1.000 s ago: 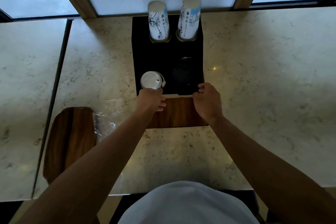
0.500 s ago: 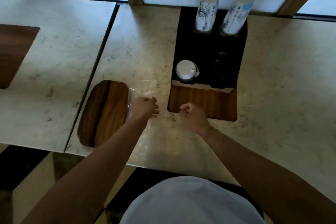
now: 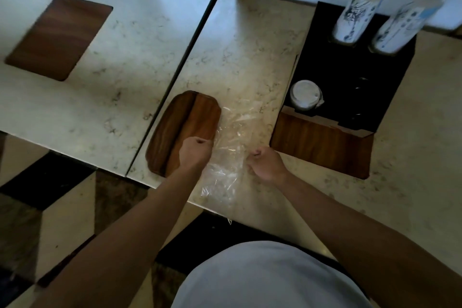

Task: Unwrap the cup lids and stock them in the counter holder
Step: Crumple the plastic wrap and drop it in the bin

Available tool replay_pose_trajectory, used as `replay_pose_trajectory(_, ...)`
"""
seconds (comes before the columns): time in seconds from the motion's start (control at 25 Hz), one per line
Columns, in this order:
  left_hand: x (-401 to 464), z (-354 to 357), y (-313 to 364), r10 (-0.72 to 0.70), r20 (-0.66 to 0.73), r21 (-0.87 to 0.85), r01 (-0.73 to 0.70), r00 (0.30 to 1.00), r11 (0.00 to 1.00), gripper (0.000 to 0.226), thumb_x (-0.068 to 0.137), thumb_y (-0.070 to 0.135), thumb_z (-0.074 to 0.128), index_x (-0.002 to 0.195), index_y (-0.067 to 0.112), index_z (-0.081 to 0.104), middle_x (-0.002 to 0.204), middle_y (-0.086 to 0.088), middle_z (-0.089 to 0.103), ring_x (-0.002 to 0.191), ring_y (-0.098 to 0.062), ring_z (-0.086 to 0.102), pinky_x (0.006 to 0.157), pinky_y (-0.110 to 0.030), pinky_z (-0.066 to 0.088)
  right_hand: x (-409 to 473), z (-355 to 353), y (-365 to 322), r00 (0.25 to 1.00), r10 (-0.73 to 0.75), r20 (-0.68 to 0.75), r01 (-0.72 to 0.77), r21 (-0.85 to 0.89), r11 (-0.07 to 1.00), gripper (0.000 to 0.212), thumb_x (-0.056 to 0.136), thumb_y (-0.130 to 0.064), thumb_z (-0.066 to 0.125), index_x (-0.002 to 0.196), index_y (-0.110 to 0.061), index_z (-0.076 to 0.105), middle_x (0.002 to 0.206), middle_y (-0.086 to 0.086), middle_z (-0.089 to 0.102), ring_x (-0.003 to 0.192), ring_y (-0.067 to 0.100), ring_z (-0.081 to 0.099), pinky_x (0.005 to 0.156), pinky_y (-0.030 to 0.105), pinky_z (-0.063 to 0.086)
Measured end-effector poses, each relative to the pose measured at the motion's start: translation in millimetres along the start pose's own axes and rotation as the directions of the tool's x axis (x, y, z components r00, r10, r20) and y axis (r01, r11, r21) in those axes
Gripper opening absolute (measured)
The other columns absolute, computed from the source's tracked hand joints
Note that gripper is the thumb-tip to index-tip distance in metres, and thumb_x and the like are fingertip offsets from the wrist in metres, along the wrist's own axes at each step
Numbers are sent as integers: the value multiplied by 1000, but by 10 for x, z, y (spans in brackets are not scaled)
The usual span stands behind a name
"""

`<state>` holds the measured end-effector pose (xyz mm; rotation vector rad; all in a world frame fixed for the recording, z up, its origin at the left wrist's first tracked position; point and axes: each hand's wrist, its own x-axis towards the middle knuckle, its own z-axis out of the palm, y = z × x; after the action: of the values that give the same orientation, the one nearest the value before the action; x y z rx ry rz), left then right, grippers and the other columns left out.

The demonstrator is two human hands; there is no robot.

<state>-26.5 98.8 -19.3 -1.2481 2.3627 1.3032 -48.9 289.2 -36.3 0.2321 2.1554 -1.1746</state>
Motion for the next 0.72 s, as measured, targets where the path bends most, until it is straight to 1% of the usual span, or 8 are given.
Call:
replay_pose_trajectory(0.16, 47, 5, -34, -15, 67, 32, 13, 998, 999, 25, 89, 23, 64, 72, 9, 78, 70, -10, 74, 68, -25, 71, 60, -31, 56, 92, 90, -19, 998, 55, 14, -56, 131, 990, 17, 76, -13, 59, 63, -19, 69, 62, 7, 68, 66, 26, 68, 77, 53, 61)
replay_pose_trajectory(0.2, 67, 15, -30, -27, 84, 20, 25, 996, 999, 25, 89, 22, 65, 74, 7, 78, 72, -12, 75, 68, -27, 72, 64, -34, 59, 95, 99, -37, 997, 67, 36, -72, 163, 984, 14, 78, -12, 62, 79, -20, 73, 65, 5, 69, 66, 24, 68, 78, 52, 61)
replay_pose_trajectory(0.28, 87, 48, -25, -57, 127, -10, 59, 990, 998, 23, 90, 20, 68, 79, 2, 78, 76, -16, 75, 63, -29, 69, 66, -38, 60, 98, 103, -57, 992, 95, 79, -110, 211, 971, 31, 82, -10, 66, 113, -13, 67, 80, 6, 71, 64, 20, 66, 70, 40, 61)
replay_pose_trajectory(0.32, 92, 68, -27, -75, 160, -21, 79, 984, 997, 23, 91, 18, 68, 81, -1, 76, 75, -18, 74, 59, -29, 64, 63, -39, 58, 87, 105, -69, 992, 97, 75, -112, 225, 968, 31, 83, -8, 66, 113, -13, 65, 83, 7, 70, 60, 18, 64, 62, 34, 57)
replay_pose_trajectory(0.4, 85, 109, -30, -103, 231, -48, 117, 967, 992, 22, 93, 13, 67, 81, -5, 71, 70, -19, 65, 52, -26, 57, 57, -38, 53, 69, 80, -73, 997, 71, 33, -77, 199, 977, 9, 84, -3, 65, 90, -10, 66, 69, 7, 66, 50, 13, 59, 54, 29, 49)
replay_pose_trajectory(0.48, 85, 166, -33, -88, 269, -17, 97, 959, 995, 15, 93, 11, 66, 83, 0, 67, 69, -16, 61, 49, -24, 56, 52, -34, 53, 49, 9, -46, 998, 66, 8, -66, 197, 978, 12, 85, -1, 64, 74, -4, 64, 60, 8, 62, 48, 15, 55, 53, 29, 45)
replay_pose_trajectory(0.56, 68, 231, -7, -68, 277, 36, 61, 958, 998, 11, 93, 10, 68, 91, 0, 66, 70, -16, 60, 46, -23, 57, 49, -34, 57, 3, -91, -7, 998, 69, 11, -69, 261, 963, 9, 89, -1, 64, 84, 6, 67, 65, 12, 61, 52, 17, 55, 54, 29, 45)
replay_pose_trajectory(0.72, 11, 438, 133, -9, 343, 55, -10, 939, 998, 15, 92, 8, 69, 92, -6, 72, 64, -13, 59, 50, -22, 55, 70, -45, 61, -79, -332, 95, 996, 87, -21, -71, 408, 910, 10, 93, -4, 64, 95, 5, 68, 77, 16, 65, 62, 20, 58, 56, 27, 46)
